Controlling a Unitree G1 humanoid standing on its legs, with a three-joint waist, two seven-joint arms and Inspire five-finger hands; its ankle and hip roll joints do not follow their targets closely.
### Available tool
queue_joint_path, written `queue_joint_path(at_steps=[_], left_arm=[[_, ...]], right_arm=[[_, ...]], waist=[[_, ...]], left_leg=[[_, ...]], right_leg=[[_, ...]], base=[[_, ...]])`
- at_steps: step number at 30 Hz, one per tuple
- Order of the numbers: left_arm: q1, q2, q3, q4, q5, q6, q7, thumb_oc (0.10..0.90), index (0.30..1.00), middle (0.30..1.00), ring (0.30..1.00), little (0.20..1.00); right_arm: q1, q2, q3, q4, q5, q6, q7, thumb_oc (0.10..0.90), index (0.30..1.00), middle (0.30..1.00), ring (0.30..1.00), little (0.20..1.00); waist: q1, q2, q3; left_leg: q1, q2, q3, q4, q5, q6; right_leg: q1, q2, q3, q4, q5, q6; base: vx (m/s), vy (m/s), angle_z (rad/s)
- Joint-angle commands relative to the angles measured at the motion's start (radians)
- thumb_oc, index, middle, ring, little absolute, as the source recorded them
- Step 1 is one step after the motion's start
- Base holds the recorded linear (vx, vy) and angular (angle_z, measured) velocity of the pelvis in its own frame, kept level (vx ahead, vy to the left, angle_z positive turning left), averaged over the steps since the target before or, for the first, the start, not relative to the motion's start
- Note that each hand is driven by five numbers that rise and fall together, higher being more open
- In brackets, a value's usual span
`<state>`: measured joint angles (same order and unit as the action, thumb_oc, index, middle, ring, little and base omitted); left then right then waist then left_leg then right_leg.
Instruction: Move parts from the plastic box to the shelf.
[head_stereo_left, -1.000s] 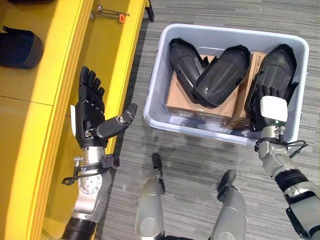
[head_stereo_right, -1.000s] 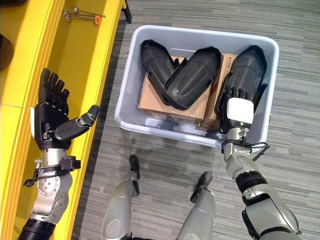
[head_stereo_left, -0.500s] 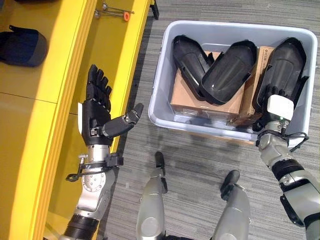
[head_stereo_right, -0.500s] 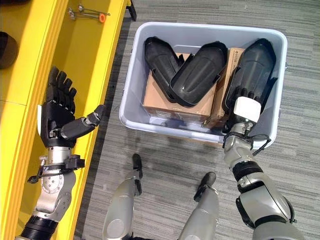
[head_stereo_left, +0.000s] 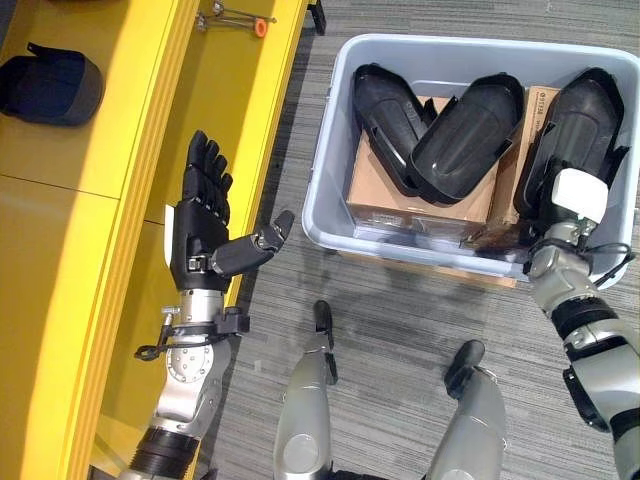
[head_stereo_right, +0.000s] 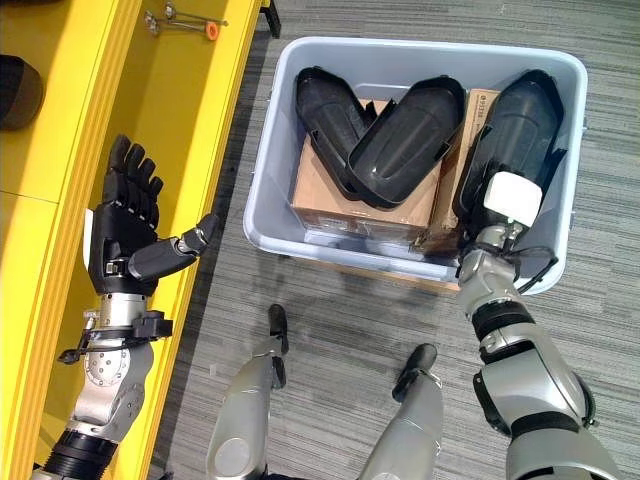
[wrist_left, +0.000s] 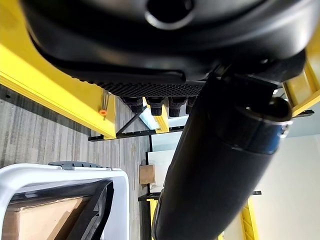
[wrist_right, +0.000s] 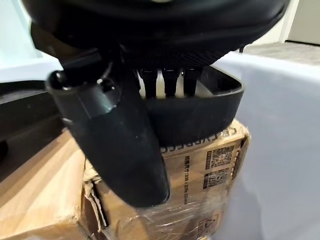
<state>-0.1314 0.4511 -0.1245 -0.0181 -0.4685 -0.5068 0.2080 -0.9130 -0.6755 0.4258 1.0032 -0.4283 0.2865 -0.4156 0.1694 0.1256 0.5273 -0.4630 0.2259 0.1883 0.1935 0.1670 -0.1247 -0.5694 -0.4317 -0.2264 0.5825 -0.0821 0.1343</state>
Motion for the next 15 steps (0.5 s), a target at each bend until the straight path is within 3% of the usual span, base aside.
queue_joint_path(at_steps=[1, 4, 6, 9, 15], left_arm=[[-0.057, 0.041, 0.039, -0.096, -0.028, -0.121, 0.032, 0.9, 1.0, 1.0, 1.0, 1.0], [-0.06, 0.049, 0.046, -0.101, -0.018, -0.117, 0.025, 0.9, 1.0, 1.0, 1.0, 1.0], [-0.057, 0.044, 0.047, -0.106, -0.015, -0.121, 0.02, 0.9, 1.0, 1.0, 1.0, 1.0], [-0.057, 0.041, 0.04, -0.114, -0.022, -0.149, 0.04, 0.9, 1.0, 1.0, 1.0, 1.0], [-0.039, 0.041, 0.069, -0.13, -0.043, -0.195, 0.07, 0.9, 1.0, 1.0, 1.0, 1.0]], right_arm=[[0.059, 0.058, 0.012, 0.122, 0.068, -0.036, 0.107, 0.4, 0.3, 0.3, 0.3, 0.3], [0.058, 0.064, 0.011, 0.113, 0.045, -0.056, 0.072, 0.4, 0.3, 0.3, 0.3, 0.3], [0.068, 0.059, 0.015, 0.096, 0.034, -0.076, -0.011, 0.4, 0.3, 0.3, 0.3, 0.3], [0.069, 0.028, 0.024, -0.003, 0.037, -0.159, -0.19, 0.4, 0.3, 0.3, 0.3, 0.3], [0.16, 0.005, -0.03, -0.15, -0.024, -0.215, -0.263, 0.4, 0.3, 0.3, 0.3, 0.3]], waist=[[0.032, 0.033, -0.007], [0.034, 0.035, -0.007], [0.034, 0.035, -0.007], [0.022, 0.046, -0.007], [-0.012, 0.04, -0.007]], left_leg=[[-0.032, -0.007, 0.006, 0.056, -0.07, 0.026], [-0.024, -0.008, 0.008, 0.05, -0.067, 0.028], [-0.011, -0.011, 0.011, 0.035, -0.06, 0.027], [-0.006, -0.005, 0.03, 0.013, -0.035, 0.036], [0.035, 0.0, 0.052, 0.001, -0.043, 0.033]], right_leg=[[0.008, 0.026, -0.048, 0.055, -0.024, -0.024], [0.015, 0.022, -0.047, 0.056, -0.022, -0.021], [0.03, 0.02, -0.052, 0.044, -0.019, -0.018], [0.031, 0.026, -0.061, 0.008, 0.013, -0.026], [0.061, 0.034, -0.047, -0.034, 0.023, -0.017]], base=[[0.0, 0.0, 0.0], [-0.02, -0.028, 0.0], [-0.01, -0.015, 0.0], [-0.07, 0.058, 0.0], [-0.02, 0.063, -0.06]])
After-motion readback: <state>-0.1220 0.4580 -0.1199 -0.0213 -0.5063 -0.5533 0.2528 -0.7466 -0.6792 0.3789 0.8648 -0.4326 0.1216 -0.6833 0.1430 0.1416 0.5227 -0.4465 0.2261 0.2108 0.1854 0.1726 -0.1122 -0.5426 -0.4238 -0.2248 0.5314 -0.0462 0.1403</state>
